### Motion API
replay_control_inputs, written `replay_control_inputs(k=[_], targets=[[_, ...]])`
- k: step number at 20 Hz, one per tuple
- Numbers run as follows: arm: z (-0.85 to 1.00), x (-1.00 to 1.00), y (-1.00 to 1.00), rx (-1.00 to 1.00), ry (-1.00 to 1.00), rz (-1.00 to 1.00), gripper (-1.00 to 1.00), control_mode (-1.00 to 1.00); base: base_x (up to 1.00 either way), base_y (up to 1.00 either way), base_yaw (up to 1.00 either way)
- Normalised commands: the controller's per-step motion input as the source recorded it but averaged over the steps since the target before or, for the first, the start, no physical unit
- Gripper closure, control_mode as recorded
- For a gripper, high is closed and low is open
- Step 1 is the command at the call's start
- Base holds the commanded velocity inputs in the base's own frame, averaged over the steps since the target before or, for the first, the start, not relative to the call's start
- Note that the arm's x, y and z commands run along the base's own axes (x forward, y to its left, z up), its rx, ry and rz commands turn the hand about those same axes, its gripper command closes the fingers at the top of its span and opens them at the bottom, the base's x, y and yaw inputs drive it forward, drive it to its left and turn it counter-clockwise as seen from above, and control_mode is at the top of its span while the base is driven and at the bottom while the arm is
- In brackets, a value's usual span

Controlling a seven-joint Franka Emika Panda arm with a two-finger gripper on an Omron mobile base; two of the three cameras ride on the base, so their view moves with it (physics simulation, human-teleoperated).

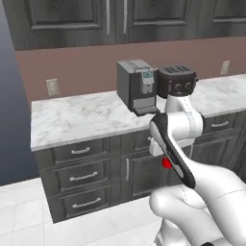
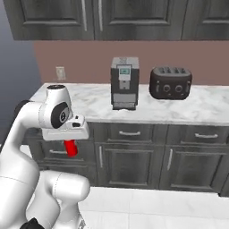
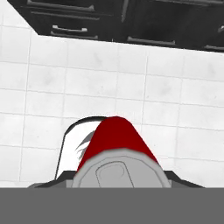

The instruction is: Four empty soda cans are scattered around the kitchen. Gather all the cans and cluster them next to the stove for recycling.

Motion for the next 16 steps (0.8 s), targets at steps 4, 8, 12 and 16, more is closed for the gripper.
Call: replay_control_inputs(k=[4, 8, 12, 16], targets=[[0.0, 0.0, 0.0, 0.0, 0.0, 0.0, 1.0, 1.0, -0.12, 0.54, 0.42], [0.0, 0.0, 0.0, 0.0, 0.0, 0.0, 1.0, 1.0, -0.17, 0.48, 0.45], [0.0, 0.0, 0.0, 0.0, 0.0, 0.0, 1.0, 1.0, -0.15, 0.44, 0.46], [0.0, 0.0, 0.0, 0.0, 0.0, 0.0, 1.0, 1.0, -0.12, 0.4, 0.47]])
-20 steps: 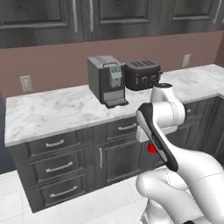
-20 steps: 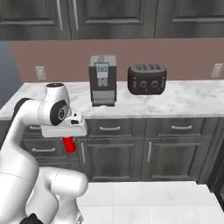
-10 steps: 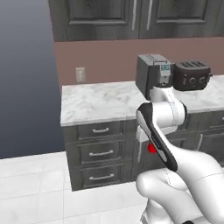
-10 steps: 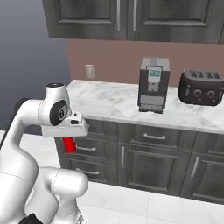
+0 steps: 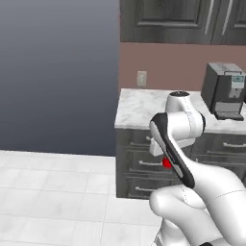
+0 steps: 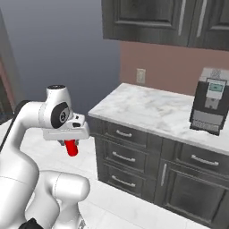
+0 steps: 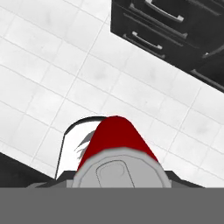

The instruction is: Four empty soda cans are scattered around the kitchen. Gather all the cans and cluster them next to the stove for recycling.

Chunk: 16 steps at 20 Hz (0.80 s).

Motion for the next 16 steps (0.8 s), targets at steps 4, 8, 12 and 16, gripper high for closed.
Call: replay_control_inputs(k=[4, 8, 12, 16], targets=[[0.0, 0.0, 0.0, 0.0, 0.0, 0.0, 1.0, 1.0, -0.04, 0.38, 0.46], [0.0, 0.0, 0.0, 0.0, 0.0, 0.0, 1.0, 1.0, 0.0, 0.4, 0.45], [0.0, 0.0, 0.0, 0.0, 0.0, 0.0, 1.0, 1.0, 0.0, 0.39, 0.45], [0.0, 0.0, 0.0, 0.0, 0.0, 0.0, 1.0, 1.0, -0.01, 0.41, 0.43]])
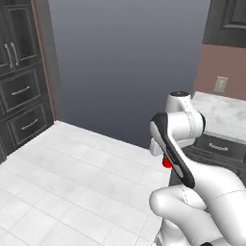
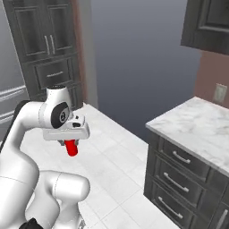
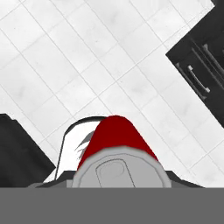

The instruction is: Four empty soda cans are scattered around the kitchen. Gather all the cans and cluster them next to the stove for recycling.

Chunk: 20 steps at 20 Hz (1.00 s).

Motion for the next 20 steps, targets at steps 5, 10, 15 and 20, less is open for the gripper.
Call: replay_control_inputs(k=[5, 10, 15, 20], targets=[[0.0, 0.0, 0.0, 0.0, 0.0, 0.0, 1.0, 1.0, 0.0, 0.4, 0.42], [0.0, 0.0, 0.0, 0.0, 0.0, 0.0, 1.0, 1.0, 0.0, 0.38, 0.42], [0.0, 0.0, 0.0, 0.0, 0.0, 0.0, 1.0, 1.0, 0.0, 0.38, 0.42], [0.0, 0.0, 0.0, 0.0, 0.0, 0.0, 1.0, 1.0, 0.01, 0.39, 0.41]])
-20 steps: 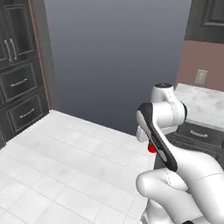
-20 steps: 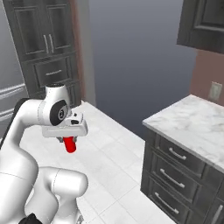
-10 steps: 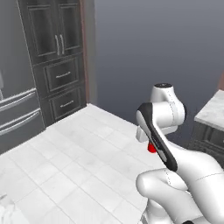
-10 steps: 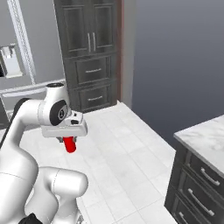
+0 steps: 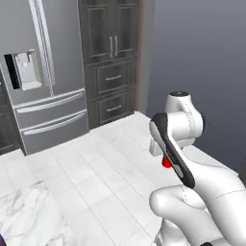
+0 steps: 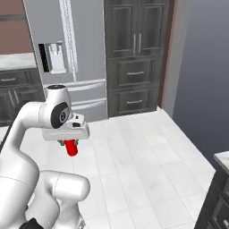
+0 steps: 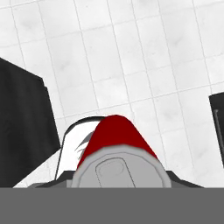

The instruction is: Four empty soda cans are scattered around the kitchen. Gather all the cans and cluster them next to the stove for recycling.

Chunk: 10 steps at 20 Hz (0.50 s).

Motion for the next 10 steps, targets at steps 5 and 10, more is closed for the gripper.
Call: replay_control_inputs(k=[5, 10], targets=[[0.0, 0.0, 0.0, 0.0, 0.0, 0.0, 1.0, 1.0, 0.44, 0.19, 0.35], [0.0, 0.0, 0.0, 0.0, 0.0, 0.0, 1.0, 1.0, 0.95, 0.0, 0.25]])
